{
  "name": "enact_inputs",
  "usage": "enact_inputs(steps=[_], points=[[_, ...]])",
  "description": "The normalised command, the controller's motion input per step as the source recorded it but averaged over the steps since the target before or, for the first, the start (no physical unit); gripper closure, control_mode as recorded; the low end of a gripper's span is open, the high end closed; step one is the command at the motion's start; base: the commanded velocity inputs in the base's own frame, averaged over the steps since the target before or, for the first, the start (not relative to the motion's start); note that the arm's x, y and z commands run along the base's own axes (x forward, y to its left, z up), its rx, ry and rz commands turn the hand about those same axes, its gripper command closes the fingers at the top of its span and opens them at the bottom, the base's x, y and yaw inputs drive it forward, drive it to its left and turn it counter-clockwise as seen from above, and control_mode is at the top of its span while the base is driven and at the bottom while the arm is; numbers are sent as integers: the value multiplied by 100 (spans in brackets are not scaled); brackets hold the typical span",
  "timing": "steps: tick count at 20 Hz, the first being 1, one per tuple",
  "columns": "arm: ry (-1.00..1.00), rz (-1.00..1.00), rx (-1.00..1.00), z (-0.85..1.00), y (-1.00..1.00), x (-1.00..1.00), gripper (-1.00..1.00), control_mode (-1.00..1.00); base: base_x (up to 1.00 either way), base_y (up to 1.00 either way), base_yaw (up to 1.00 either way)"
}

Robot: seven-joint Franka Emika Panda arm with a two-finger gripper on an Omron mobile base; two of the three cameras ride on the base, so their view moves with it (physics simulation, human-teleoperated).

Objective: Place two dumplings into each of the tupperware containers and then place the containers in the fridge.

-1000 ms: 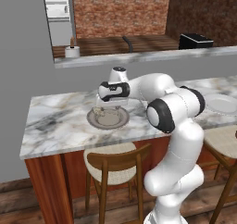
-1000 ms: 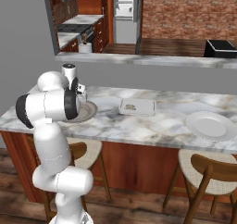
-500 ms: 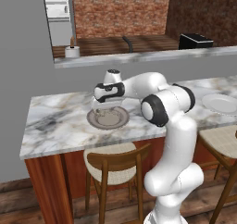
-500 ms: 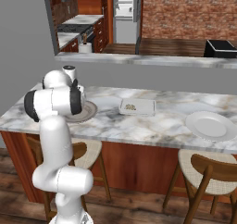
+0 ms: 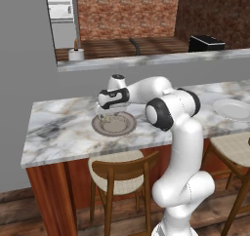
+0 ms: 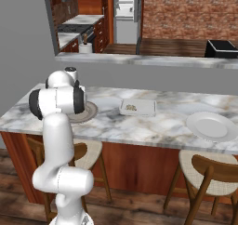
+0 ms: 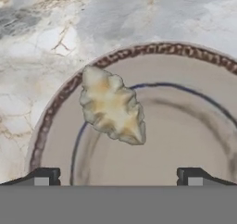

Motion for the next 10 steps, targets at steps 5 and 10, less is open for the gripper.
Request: enact_inputs(steps=[5,10], points=[[-2,0,0,-23,5,15,-100,-100,0,0,0],[-1,0,0,-29,7,20,-100,-100,0,0,0]])
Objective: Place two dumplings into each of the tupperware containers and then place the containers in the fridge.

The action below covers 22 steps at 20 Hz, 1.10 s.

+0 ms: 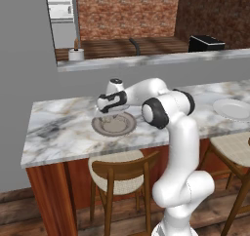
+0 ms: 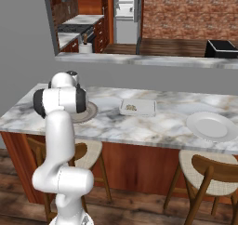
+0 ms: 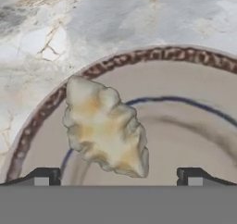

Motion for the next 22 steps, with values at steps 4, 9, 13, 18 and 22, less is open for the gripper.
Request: enact_inputs(steps=[4,9,13,18,22], points=[[-2,0,0,-14,8,25,-100,-100,0,0,0],[-1,0,0,-1,5,25,-100,-100,0,0,0],[0,0,0,-1,7,9,-100,-100,0,0,0],[0,0,0,-3,8,0,100,-100,0,0,0],[0,0,0,0,0,0,100,-100,0,0,0]])
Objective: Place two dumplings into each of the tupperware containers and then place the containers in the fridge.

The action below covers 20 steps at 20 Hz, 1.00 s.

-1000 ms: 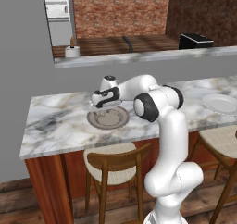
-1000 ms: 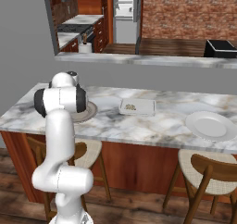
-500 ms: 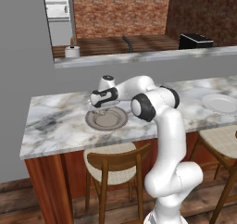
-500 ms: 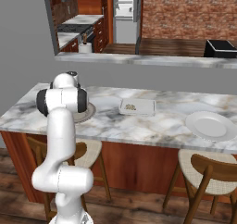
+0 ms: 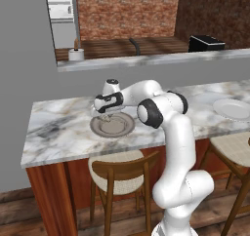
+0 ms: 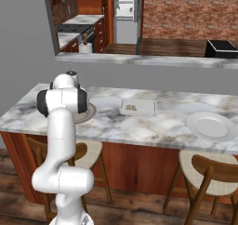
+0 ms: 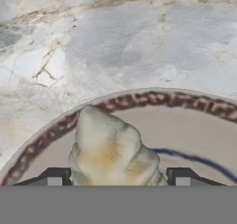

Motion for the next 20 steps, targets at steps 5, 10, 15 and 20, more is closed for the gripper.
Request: enact_inputs(steps=[5,10,15,20], points=[[0,0,0,10,0,0,100,-100,0,0,0],[0,-4,-1,51,-27,-34,100,-100,0,0,0],[5,-15,0,59,-61,-50,100,-100,0,0,0],[7,-22,0,34,-88,-35,100,-100,0,0,0]])
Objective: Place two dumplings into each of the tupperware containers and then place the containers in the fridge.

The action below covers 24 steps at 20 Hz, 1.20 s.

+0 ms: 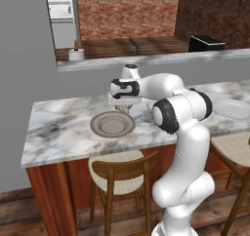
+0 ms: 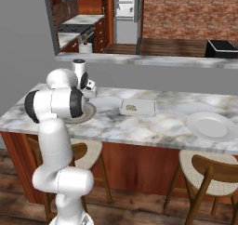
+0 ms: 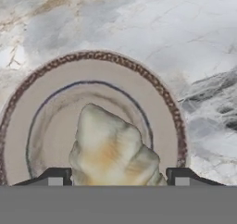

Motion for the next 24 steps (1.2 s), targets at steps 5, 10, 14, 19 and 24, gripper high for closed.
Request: enact_inputs(steps=[5,10,14,19,24], points=[[11,-24,0,20,-99,-12,100,-100,0,0,0],[10,-26,-1,0,-91,0,100,-100,0,0,0],[13,-25,0,0,-96,0,100,-100,0,0,0],[16,-23,0,3,-88,18,100,-100,0,0,0],[15,-19,0,0,-76,29,100,-100,0,0,0]])
